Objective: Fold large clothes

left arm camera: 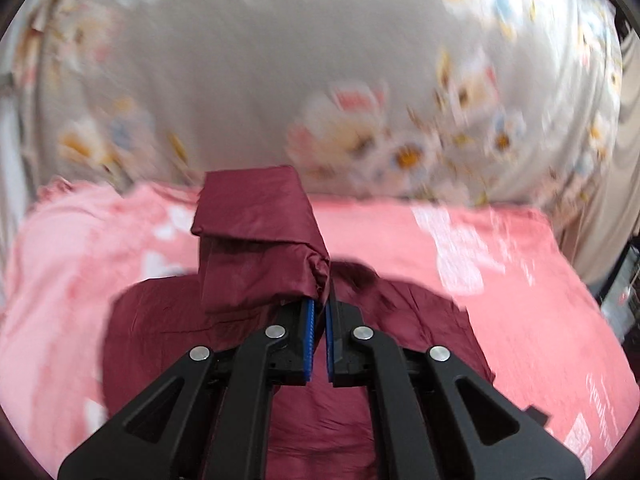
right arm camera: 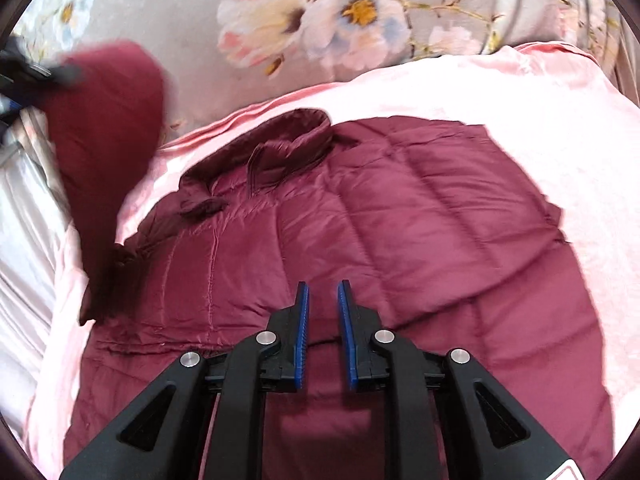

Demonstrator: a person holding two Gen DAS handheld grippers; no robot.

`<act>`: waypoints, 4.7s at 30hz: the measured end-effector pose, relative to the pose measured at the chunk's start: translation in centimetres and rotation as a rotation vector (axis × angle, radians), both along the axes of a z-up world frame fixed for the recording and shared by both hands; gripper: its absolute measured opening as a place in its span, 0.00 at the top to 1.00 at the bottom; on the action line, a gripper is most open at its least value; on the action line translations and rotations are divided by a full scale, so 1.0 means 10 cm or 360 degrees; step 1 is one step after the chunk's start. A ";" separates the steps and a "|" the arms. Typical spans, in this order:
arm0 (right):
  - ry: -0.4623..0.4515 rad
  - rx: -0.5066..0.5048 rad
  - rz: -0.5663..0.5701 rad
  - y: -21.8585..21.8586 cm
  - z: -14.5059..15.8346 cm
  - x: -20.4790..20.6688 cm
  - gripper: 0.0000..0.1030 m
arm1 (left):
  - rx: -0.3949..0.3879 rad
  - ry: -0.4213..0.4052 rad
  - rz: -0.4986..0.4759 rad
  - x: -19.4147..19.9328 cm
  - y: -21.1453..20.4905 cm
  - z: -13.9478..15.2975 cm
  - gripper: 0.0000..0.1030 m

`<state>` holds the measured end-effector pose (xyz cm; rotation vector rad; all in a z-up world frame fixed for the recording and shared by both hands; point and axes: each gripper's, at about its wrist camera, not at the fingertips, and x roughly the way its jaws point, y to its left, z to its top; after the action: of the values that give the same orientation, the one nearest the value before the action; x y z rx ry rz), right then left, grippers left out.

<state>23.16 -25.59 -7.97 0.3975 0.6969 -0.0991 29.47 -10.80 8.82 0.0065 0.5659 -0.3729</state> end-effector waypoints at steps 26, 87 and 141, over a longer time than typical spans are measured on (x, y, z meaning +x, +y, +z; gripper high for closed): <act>-0.0036 -0.0063 0.0046 -0.46 0.29 0.02 0.39 | -0.0732 0.0511 0.0246 -0.08 1.81 -1.01 0.14; -0.0025 -0.0363 0.0426 0.65 0.49 0.11 0.81 | 0.0010 0.0252 0.0493 0.02 1.82 -0.98 0.70; 0.0060 0.0025 0.0460 0.45 0.29 0.13 0.62 | -0.0139 0.0321 0.0131 -0.04 1.50 -1.26 0.35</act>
<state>24.43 -21.09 -5.05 0.3071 0.7860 0.1724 29.11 4.25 -3.81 -0.1391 0.7465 -0.3197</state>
